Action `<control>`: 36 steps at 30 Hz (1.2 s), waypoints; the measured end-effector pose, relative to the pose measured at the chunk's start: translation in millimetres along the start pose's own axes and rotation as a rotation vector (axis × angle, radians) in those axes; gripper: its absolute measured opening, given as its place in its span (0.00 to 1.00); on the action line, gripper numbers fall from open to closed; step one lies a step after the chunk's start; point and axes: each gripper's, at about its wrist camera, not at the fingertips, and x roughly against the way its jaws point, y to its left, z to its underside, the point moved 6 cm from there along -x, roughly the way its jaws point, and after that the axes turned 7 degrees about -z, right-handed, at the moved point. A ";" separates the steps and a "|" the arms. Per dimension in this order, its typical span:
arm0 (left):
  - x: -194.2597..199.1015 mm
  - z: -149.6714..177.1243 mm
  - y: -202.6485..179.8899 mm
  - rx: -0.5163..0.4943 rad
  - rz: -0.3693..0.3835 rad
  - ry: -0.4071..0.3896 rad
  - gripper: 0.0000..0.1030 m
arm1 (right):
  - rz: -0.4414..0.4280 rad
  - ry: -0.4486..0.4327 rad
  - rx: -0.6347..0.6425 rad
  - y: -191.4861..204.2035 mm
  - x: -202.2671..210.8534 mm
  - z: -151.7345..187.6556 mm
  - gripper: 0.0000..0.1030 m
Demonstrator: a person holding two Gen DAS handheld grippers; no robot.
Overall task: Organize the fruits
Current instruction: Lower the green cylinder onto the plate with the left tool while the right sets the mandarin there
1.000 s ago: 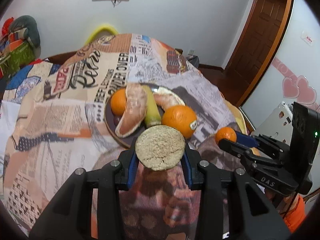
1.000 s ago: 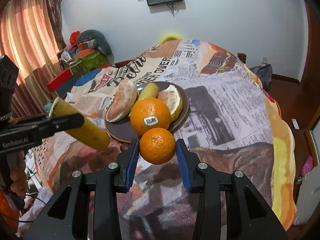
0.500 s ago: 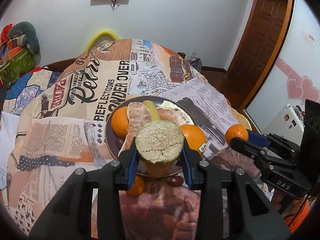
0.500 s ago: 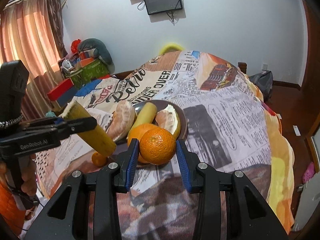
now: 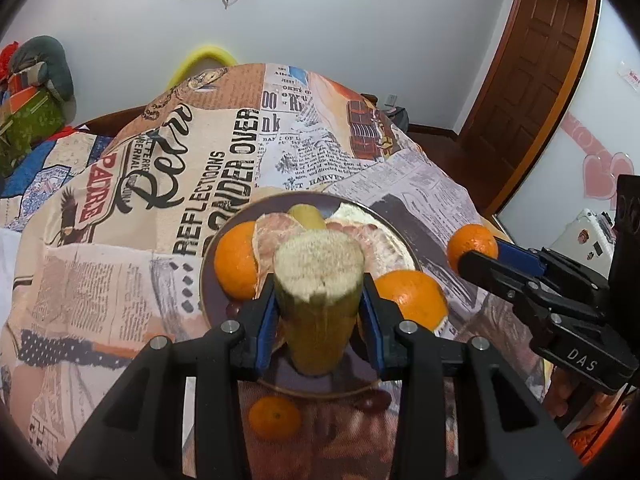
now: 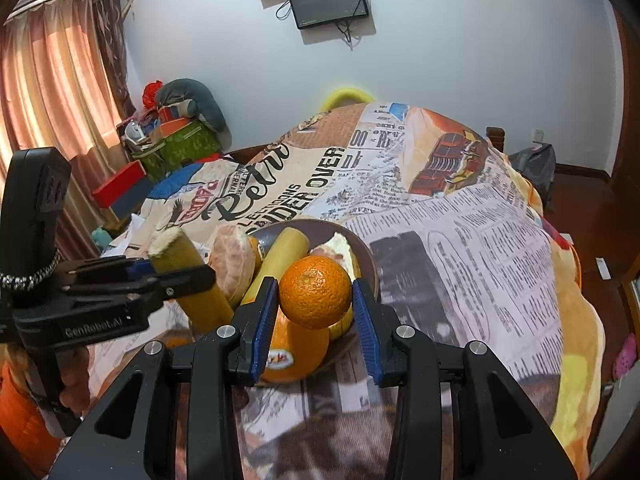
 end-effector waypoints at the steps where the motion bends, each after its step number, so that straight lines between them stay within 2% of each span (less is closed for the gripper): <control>1: -2.8 -2.0 -0.2 0.000 0.001 0.000 0.37 | -0.002 0.001 0.003 0.0 -2.6 -1.4 0.34; 10: -22.5 -9.0 0.7 -0.005 0.014 0.013 0.37 | -0.019 0.030 0.021 -0.1 -28.0 -6.8 0.34; 22: -14.2 -17.0 1.1 -0.005 0.038 -0.023 0.37 | -0.035 0.068 0.032 2.3 -47.2 -5.8 0.34; 27: -9.7 -15.6 1.7 0.000 0.040 -0.028 0.37 | -0.031 0.079 0.038 3.6 -48.0 -5.3 0.36; 36: 9.1 -16.5 1.9 0.004 0.035 -0.055 0.37 | -0.030 0.046 0.053 12.4 -31.7 -12.3 0.38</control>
